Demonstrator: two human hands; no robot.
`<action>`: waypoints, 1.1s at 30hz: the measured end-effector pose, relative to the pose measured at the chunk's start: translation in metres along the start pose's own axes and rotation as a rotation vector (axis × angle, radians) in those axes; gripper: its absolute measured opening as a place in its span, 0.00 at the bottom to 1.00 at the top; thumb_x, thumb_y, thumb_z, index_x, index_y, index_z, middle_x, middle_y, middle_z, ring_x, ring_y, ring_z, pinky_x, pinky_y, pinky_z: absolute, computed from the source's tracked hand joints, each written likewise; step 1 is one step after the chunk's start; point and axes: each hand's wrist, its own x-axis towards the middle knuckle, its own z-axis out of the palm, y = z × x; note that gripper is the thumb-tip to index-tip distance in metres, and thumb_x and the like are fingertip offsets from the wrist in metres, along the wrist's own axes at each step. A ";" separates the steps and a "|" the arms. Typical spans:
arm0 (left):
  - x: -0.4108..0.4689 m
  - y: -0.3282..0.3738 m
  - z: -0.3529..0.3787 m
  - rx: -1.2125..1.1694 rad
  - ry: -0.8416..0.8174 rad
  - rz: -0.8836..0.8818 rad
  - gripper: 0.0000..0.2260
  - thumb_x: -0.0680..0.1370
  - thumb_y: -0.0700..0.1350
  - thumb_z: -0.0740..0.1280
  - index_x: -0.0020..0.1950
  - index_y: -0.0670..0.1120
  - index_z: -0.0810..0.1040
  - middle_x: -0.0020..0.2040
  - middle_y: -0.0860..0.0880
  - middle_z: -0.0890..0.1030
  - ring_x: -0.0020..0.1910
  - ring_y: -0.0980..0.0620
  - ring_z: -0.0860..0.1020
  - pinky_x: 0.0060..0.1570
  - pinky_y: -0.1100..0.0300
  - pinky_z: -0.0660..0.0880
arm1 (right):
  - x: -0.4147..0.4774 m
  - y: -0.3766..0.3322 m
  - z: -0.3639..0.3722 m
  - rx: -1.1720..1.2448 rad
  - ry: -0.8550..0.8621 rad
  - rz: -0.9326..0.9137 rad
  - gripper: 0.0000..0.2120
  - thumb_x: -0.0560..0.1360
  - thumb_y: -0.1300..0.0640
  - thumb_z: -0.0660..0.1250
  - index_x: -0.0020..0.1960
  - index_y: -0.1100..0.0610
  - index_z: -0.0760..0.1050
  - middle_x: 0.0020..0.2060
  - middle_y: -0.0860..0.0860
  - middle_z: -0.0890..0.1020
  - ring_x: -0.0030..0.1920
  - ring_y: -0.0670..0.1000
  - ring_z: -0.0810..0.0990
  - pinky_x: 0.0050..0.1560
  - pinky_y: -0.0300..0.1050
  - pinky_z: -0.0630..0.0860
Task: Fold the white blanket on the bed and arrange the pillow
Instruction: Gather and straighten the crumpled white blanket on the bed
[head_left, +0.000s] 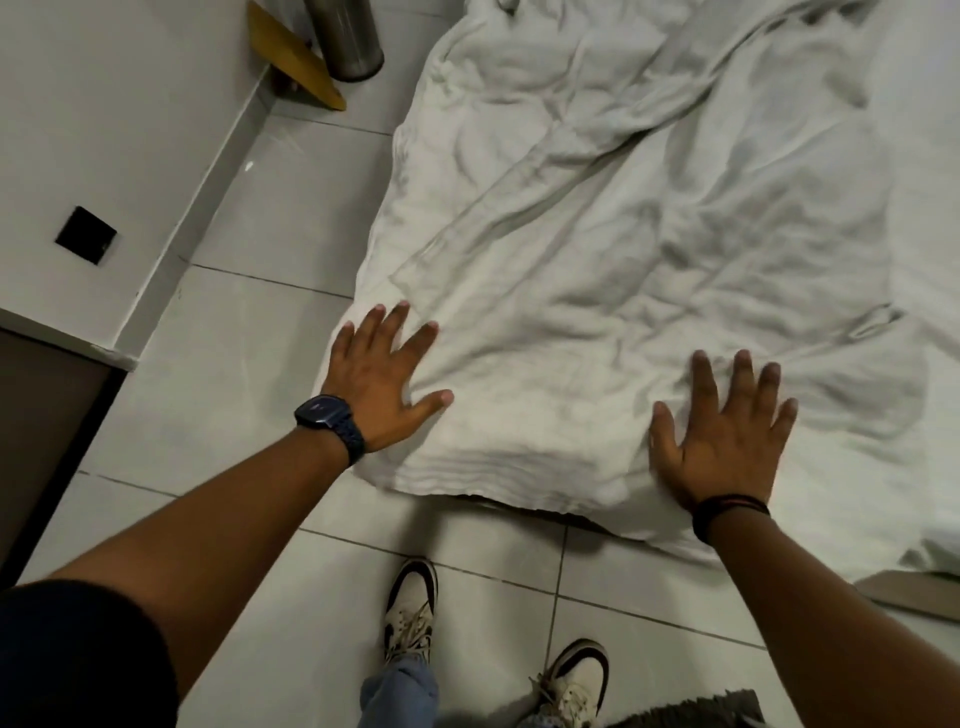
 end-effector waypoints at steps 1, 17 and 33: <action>0.002 0.003 -0.011 -0.030 0.009 -0.010 0.41 0.69 0.74 0.48 0.78 0.55 0.56 0.80 0.45 0.53 0.78 0.43 0.51 0.74 0.43 0.49 | 0.006 -0.005 -0.009 0.003 0.006 -0.028 0.35 0.73 0.36 0.48 0.76 0.50 0.54 0.76 0.60 0.55 0.76 0.61 0.47 0.73 0.65 0.46; 0.054 -0.034 -0.451 0.026 0.642 0.114 0.31 0.74 0.61 0.67 0.74 0.50 0.67 0.74 0.42 0.66 0.71 0.41 0.66 0.66 0.42 0.68 | 0.157 -0.252 -0.378 0.324 0.618 -0.380 0.31 0.75 0.42 0.60 0.73 0.56 0.62 0.69 0.61 0.69 0.70 0.61 0.65 0.63 0.58 0.68; 0.137 -0.073 -0.647 0.213 0.877 0.186 0.32 0.75 0.62 0.64 0.76 0.51 0.63 0.73 0.43 0.67 0.71 0.42 0.66 0.66 0.44 0.67 | 0.281 -0.363 -0.528 0.380 0.936 -0.368 0.31 0.74 0.40 0.56 0.72 0.54 0.62 0.68 0.59 0.70 0.67 0.60 0.68 0.61 0.57 0.69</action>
